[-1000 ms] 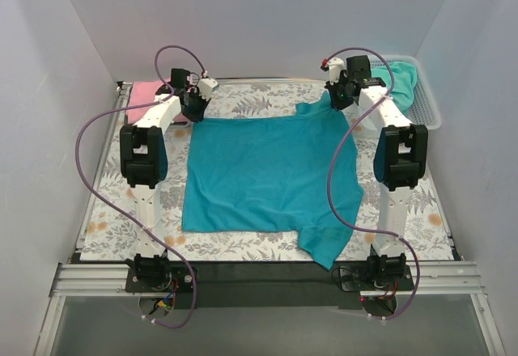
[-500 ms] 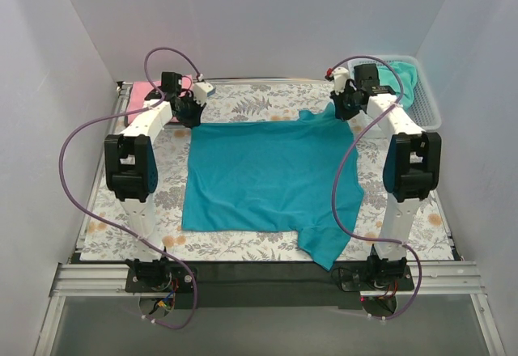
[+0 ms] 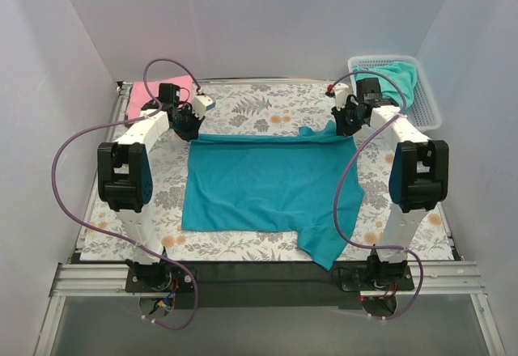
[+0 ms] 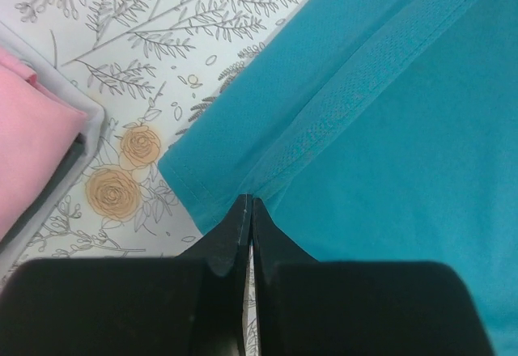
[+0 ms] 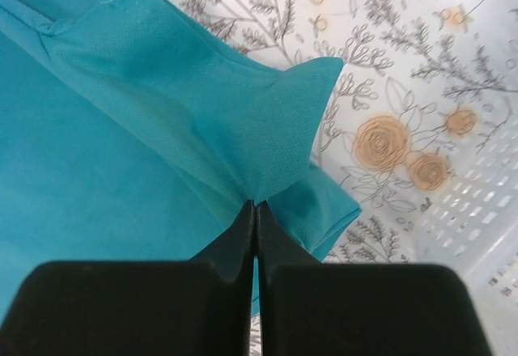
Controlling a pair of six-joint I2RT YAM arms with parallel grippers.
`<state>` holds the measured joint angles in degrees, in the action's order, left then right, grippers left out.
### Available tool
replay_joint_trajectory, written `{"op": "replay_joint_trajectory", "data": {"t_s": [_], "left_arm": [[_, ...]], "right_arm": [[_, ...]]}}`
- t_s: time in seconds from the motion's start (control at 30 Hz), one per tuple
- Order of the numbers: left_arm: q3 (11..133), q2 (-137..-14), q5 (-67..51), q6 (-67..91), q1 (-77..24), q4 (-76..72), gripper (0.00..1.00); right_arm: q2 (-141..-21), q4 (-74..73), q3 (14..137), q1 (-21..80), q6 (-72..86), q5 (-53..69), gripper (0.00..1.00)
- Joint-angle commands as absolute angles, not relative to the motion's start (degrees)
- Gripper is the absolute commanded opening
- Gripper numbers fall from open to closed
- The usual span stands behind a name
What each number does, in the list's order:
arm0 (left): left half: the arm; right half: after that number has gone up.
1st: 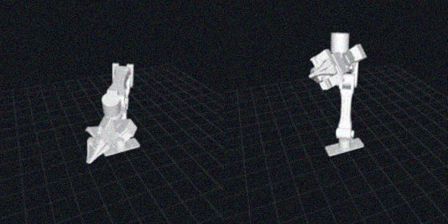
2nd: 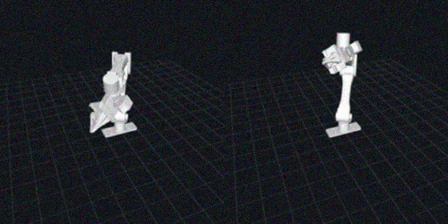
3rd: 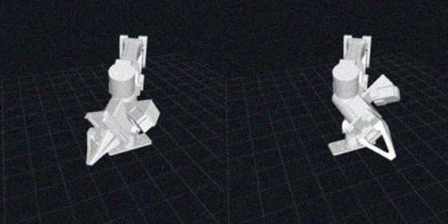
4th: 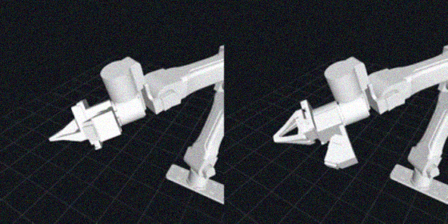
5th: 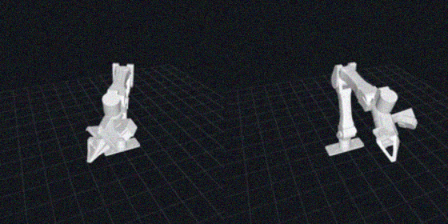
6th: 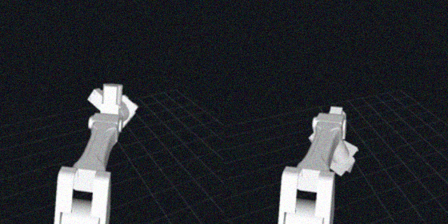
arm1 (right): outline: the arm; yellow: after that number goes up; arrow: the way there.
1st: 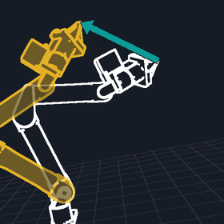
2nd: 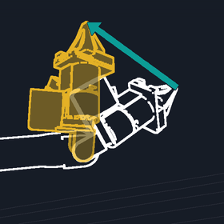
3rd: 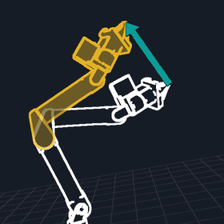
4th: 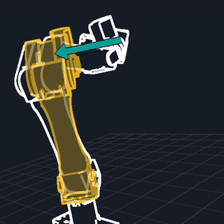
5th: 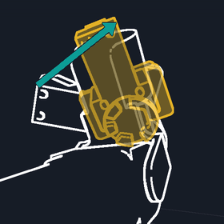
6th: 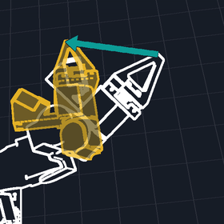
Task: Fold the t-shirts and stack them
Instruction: Fold the tshirt
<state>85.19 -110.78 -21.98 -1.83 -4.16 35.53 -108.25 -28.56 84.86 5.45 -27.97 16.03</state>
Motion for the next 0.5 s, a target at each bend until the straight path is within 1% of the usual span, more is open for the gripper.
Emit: {"op": "replay_joint_trajectory", "data": {"t_s": [0.0, 0.17, 0.47], "left_arm": [[83.06, -106.44, -22.59, -3.69, -3.69, 35.33, 0.0], [80.77, -106.96, -21.36, -4.57, -3.69, 34.54, 0.0], [81.12, -108.9, -20.74, -4.48, -3.69, 33.31, 0.0]], "right_arm": [[-104.77, -28.3, 82.8, 5.01, -29.09, 17.23, 0.01], [-103.1, -28.3, 80.25, 5.01, -29.0, 17.75, 0.01], [-99.58, -28.39, 74.27, 5.18, -29.09, 18.54, 0.01]]}}
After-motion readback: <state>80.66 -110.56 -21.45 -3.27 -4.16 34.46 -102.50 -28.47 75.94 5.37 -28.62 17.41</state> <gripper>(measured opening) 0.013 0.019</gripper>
